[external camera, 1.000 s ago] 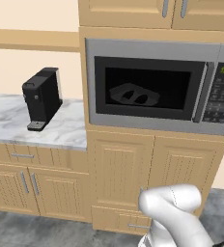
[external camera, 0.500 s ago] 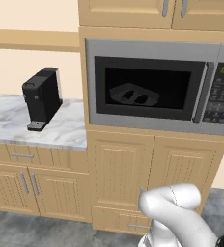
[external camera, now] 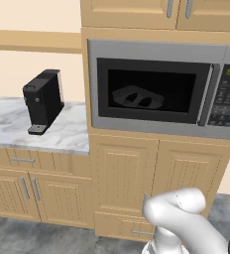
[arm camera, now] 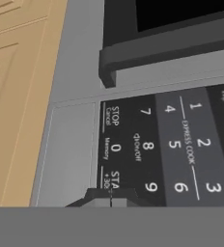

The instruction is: Place the tupperware containing the steak and sweet potato meal in the microwave. Close the microwave door and press the start button to reheat the meal.

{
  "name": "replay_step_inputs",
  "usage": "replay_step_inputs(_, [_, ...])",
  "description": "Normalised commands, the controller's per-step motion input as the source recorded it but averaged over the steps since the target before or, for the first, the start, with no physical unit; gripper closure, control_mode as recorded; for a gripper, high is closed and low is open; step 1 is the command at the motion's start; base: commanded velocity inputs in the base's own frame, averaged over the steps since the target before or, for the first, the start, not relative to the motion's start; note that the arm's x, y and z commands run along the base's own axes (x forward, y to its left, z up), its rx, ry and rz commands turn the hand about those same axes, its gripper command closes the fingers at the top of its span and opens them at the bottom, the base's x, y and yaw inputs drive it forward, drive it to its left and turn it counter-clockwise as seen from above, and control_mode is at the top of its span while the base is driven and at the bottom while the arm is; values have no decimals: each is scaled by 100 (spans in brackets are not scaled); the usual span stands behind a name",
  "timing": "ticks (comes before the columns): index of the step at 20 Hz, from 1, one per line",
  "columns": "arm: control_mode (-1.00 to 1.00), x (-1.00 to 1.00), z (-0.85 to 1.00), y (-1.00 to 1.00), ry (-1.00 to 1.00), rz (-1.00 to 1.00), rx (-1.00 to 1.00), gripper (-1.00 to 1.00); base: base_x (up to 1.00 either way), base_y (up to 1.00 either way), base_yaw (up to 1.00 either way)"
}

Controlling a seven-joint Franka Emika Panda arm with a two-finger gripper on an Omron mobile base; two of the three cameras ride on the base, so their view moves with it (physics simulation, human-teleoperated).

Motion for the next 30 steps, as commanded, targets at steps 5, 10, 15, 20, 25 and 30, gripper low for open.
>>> replay_step_inputs(5, [-100, 21, -5, -5, -3, -2, 0, 100, 0, 0, 0])
replay_step_inputs(10, [-100, 23, -1, 0, -1, -8, 0, 100, 0, 0, 0])
replay_step_inputs(15, [-100, 24, -3, 0, 0, -10, 0, 100, 0, 0, 0])
replay_step_inputs(20, [-100, 25, -18, 0, 0, -10, 0, 100, 0, 0, 0])
replay_step_inputs(25, [-100, 32, -30, 0, 0, -10, 0, 100, 0, 0, 0])
replay_step_inputs(30, [-100, 46, -31, 6, 0, -10, 0, 100, 0, 0, 0])
